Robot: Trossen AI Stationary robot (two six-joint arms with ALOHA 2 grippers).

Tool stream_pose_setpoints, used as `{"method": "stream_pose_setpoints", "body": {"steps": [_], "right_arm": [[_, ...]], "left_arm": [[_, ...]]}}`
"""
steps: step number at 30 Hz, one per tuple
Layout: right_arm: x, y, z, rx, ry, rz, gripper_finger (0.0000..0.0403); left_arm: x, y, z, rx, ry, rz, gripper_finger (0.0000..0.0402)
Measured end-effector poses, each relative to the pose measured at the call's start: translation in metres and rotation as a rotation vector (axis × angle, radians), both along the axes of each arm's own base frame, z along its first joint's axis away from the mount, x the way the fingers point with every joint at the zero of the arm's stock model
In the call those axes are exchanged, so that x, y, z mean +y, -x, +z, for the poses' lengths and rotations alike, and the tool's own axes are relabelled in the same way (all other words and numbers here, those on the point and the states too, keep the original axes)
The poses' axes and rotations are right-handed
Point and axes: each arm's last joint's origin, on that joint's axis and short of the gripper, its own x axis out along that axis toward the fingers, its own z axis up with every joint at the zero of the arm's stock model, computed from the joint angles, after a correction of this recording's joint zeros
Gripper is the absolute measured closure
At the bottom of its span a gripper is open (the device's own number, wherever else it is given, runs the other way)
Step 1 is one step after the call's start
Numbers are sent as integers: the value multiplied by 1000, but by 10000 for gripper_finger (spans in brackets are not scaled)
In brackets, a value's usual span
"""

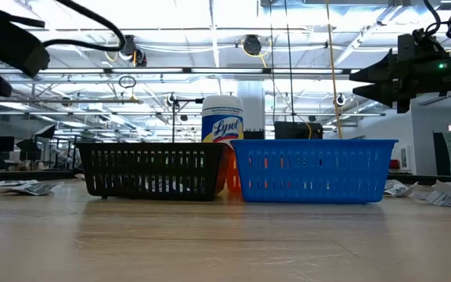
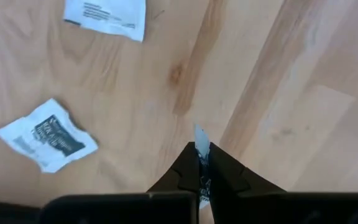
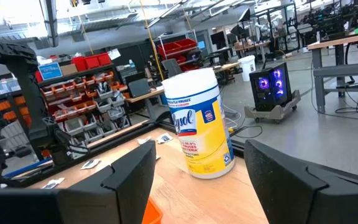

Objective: Pick & Place First Aid Supplies
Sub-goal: Put the towelette pack into the black bin

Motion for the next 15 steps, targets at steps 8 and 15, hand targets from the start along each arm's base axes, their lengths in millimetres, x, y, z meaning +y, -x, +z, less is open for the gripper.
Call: {"method": "stream_pose_setpoints", "body": {"steps": [8, 15], "right_arm": [[0, 0, 0, 0, 0, 0, 160], [0, 0, 0, 0, 0, 0, 160]], "left_arm": [[14, -35, 16, 28, -40, -5, 393], [36, -100, 30, -14, -29, -29, 394]]}}
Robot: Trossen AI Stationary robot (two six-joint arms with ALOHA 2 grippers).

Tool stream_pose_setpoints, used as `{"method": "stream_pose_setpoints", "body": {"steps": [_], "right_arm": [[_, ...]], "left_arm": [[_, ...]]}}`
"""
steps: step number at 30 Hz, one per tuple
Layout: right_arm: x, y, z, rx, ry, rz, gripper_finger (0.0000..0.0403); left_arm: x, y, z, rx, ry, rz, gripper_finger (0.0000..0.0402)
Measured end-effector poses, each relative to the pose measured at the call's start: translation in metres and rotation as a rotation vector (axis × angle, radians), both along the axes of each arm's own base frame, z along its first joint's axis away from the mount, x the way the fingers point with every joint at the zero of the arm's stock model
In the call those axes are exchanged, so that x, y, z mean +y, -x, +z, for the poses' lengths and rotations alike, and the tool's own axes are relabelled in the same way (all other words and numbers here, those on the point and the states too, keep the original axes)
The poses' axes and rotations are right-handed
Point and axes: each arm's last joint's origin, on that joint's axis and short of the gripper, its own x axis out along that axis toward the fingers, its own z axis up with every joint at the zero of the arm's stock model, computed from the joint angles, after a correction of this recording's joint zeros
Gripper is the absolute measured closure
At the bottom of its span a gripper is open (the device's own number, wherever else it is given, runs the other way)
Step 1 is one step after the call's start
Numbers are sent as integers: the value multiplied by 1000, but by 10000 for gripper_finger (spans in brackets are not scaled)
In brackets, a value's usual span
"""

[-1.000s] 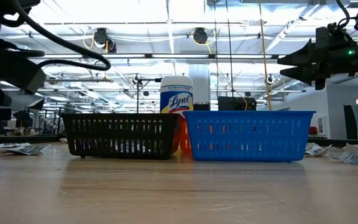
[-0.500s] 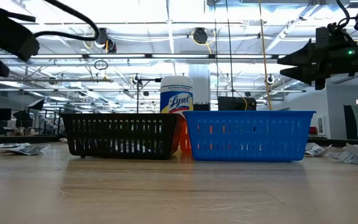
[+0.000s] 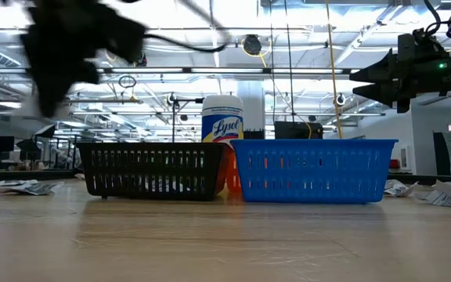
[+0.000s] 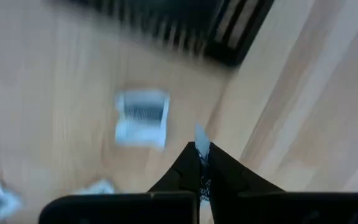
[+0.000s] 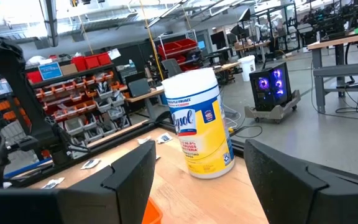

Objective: Pick & Place First Aid Supplies
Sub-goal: Put the towelette pack into the black bin

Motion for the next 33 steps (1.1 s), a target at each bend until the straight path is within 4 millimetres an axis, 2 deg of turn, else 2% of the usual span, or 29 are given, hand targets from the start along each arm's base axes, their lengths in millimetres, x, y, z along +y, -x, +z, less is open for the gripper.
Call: {"method": "stream_pose_setpoints", "body": {"steps": [7, 13, 23, 26, 29, 33], "right_arm": [[0, 0, 0, 0, 0, 0, 160], [0, 0, 0, 0, 0, 0, 160], [0, 0, 0, 0, 0, 0, 160], [0, 0, 0, 0, 0, 0, 160], [0, 0, 0, 0, 0, 0, 160], [0, 0, 0, 0, 0, 0, 160]], "left_arm": [[18, -60, 9, -63, 13, -11, 394], [26, -95, 9, -108, 16, -9, 394], [27, -111, -29, -29, -44, -3, 395], [27, -113, -34, -22, -47, -1, 392], [27, -114, -33, -35, -45, 10, 362], [26, -114, -33, -37, -45, 9, 301]]}}
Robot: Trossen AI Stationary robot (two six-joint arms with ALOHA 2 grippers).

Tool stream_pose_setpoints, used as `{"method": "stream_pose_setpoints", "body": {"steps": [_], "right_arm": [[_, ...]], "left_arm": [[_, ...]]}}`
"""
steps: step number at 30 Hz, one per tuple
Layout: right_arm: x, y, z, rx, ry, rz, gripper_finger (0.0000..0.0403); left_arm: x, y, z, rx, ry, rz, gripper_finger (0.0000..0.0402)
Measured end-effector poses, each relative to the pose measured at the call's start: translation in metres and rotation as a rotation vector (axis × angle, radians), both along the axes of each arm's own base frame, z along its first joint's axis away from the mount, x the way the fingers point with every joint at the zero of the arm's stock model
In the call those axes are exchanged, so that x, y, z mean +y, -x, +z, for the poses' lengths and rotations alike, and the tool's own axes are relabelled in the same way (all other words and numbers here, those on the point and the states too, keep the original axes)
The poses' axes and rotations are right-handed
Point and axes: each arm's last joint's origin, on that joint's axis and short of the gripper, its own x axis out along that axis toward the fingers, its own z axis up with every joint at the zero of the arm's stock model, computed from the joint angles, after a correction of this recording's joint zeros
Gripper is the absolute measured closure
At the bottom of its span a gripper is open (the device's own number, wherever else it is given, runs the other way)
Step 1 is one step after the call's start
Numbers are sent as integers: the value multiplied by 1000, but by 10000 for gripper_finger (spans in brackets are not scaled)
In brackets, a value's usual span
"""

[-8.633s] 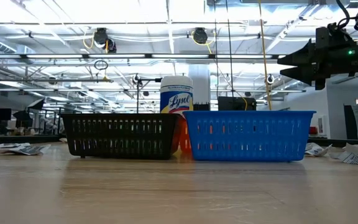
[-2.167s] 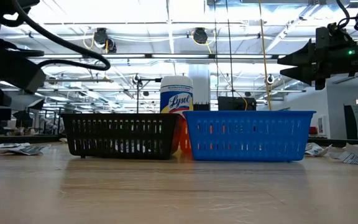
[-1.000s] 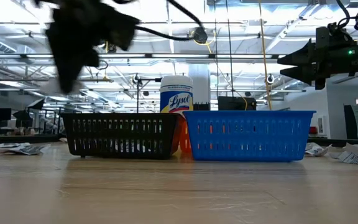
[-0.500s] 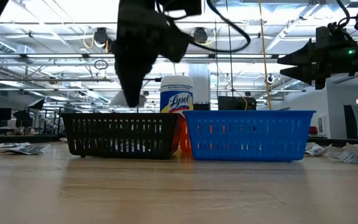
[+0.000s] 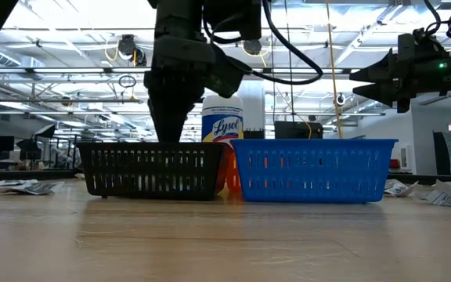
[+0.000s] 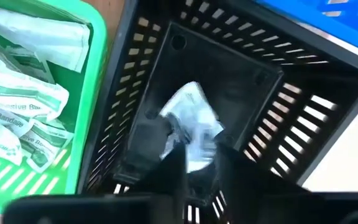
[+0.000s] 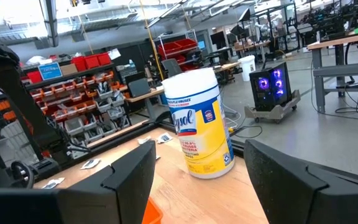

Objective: Pick & Place First Aid Supplies
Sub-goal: Put the towelette pack into the black bin

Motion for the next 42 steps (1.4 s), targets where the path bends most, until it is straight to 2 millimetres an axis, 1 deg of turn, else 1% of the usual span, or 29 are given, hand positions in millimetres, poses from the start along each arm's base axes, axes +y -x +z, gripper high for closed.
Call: {"method": "stream_pose_setpoints", "body": {"steps": [4, 7, 10, 12, 15, 18, 24, 29, 32, 35, 37, 40, 42], "right_arm": [[0, 0, 0, 0, 0, 0, 160], [0, 0, 0, 0, 0, 0, 160], [0, 0, 0, 0, 0, 0, 160], [0, 0, 0, 1, 0, 0, 161], [0, 0, 0, 1, 0, 0, 161], [0, 0, 0, 1, -1, 0, 161], [0, 0, 0, 0, 0, 0, 161], [0, 0, 0, 1, 0, 0, 161], [0, 0, 0, 0, 0, 0, 161], [0, 0, 0, 0, -1, 0, 161], [0, 0, 0, 0, 0, 0, 161], [0, 0, 0, 0, 0, 0, 161], [0, 0, 0, 0, -1, 0, 161]], "left_arm": [[0, 1, 1, -1, 14, -25, 225], [0, 4, 11, -18, 34, -74, 179], [1, 9, 23, -51, 23, -105, 150], [2, 13, 27, -58, 23, -113, 140], [2, 22, 31, -64, 29, -157, 134], [2, 38, 31, -57, 29, -216, 133], [4, 79, 29, -28, 17, -270, 133], [5, 116, 27, -46, 3, -291, 133], [5, 135, 25, -43, 4, -298, 133], [5, 149, 24, -41, 5, -296, 133], [5, 155, 21, -32, 4, -297, 133], [2, 162, 6, 7, -2, -296, 133], [1, 165, -3, 0, -2, -284, 133]]}}
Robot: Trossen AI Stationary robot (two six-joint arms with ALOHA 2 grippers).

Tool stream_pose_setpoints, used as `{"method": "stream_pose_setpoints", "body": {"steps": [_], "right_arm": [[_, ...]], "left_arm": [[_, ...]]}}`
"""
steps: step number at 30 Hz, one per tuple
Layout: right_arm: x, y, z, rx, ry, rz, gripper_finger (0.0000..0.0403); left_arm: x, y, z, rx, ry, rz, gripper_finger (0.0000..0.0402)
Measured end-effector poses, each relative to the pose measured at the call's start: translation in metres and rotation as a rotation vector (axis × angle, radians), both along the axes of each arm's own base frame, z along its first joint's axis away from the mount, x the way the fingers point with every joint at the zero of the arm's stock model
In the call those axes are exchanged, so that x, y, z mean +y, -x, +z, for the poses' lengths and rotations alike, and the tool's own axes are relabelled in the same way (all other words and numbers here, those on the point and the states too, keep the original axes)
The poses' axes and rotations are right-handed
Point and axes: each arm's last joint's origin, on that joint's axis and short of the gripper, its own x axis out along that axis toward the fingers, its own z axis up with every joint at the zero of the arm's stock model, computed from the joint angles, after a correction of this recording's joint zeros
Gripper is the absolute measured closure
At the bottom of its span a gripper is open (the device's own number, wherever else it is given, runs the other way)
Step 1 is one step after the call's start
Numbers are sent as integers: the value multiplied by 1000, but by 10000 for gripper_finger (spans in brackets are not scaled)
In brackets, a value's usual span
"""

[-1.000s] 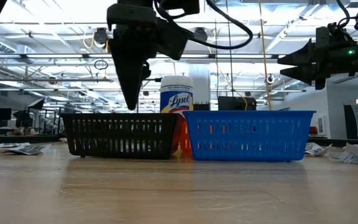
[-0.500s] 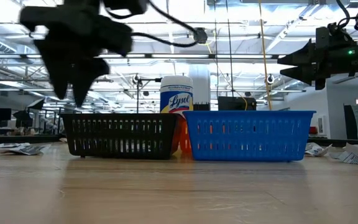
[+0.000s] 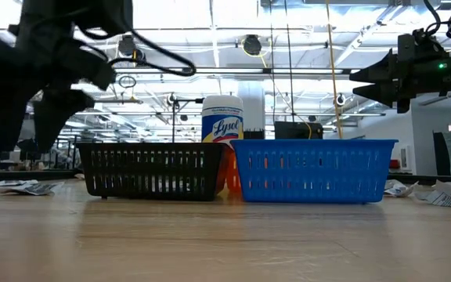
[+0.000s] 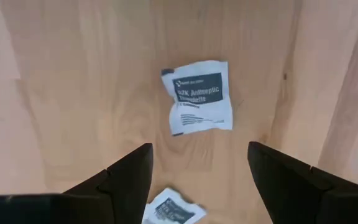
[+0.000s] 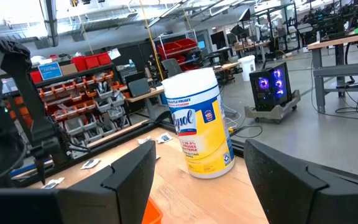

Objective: Pick & Place First Aid Supplies
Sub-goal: Put the towelette pack into the black bin

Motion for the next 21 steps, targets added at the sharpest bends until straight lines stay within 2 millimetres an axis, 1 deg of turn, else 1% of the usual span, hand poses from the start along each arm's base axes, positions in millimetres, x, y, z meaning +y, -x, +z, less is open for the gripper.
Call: {"method": "stream_pose_setpoints", "body": {"steps": [3, 7, 13, 17, 19, 21], "right_arm": [[0, 0, 0, 0, 0, 0, 160], [0, 0, 0, 0, 0, 0, 160], [0, 0, 0, 0, 0, 0, 160], [0, 0, 0, 0, 0, 0, 160], [0, 0, 0, 0, 0, 0, 160], [0, 0, 0, 0, 0, 0, 160]], "left_arm": [[-2, 2, -15, -24, -26, 28, 133], [-2, 3, -27, -80, -50, 32, 133], [-1, 5, -41, -130, -47, 33, 133], [-1, 6, -45, -144, -46, 34, 135], [0, 7, -46, -141, -47, 34, 149], [0, 8, -47, -135, -43, 30, 178]]}}
